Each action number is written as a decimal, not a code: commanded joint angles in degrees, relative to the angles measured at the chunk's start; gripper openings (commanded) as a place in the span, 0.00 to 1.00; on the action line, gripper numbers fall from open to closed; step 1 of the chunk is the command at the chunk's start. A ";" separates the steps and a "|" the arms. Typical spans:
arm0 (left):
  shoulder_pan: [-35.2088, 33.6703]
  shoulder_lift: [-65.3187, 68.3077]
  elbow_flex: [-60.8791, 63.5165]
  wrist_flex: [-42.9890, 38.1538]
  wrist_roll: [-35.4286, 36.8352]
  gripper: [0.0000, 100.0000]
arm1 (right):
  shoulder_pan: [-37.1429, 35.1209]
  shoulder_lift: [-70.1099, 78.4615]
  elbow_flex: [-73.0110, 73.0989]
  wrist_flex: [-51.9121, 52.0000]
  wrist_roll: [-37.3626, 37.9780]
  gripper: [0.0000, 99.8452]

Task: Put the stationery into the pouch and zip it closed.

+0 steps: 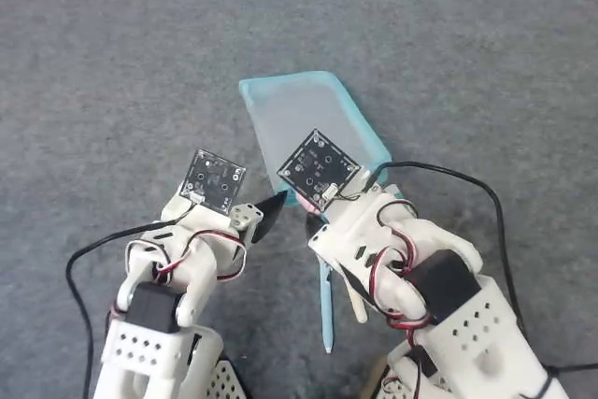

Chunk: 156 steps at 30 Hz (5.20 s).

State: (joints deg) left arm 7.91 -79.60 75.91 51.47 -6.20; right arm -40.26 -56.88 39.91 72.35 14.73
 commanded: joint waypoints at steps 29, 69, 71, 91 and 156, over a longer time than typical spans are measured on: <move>1.49 0.79 1.01 -3.16 -0.35 0.29 | -0.75 -1.45 -6.42 -0.22 0.26 0.01; 0.70 0.35 4.09 -6.59 -0.35 0.27 | -0.92 -3.56 -5.80 3.21 4.84 0.01; 3.43 0.26 -0.04 0.18 -0.35 0.27 | 2.68 -2.59 -5.54 0.31 3.96 0.01; -1.49 0.70 0.75 -3.96 0.44 0.27 | 2.59 6.37 -10.73 -4.26 -0.53 0.01; -6.51 0.79 7.25 -14.95 5.19 0.27 | -7.96 29.58 12.31 -33.27 -11.52 0.19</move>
State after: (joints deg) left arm 1.14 -79.60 86.29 36.18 -1.80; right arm -48.18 -27.78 52.48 42.37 4.00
